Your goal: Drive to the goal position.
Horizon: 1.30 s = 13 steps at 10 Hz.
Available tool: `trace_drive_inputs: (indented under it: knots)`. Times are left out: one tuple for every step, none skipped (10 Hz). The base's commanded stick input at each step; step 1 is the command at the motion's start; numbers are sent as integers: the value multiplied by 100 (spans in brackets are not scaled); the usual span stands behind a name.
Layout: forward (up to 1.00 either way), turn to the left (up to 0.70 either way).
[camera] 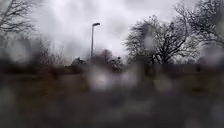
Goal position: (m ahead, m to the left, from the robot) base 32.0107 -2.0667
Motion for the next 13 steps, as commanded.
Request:
trace_drive_inputs:
  knots:
    - [100, 0]
    - [100, 0]
    - [100, 0]
    - [100, 0]
    - [100, 0]
    - [100, 0]
    - [100, 0]
    - [100, 0]
    - [100, 0]
    - [100, 0]
    - [100, 0]
    - [100, 0]
    - [100, 0]
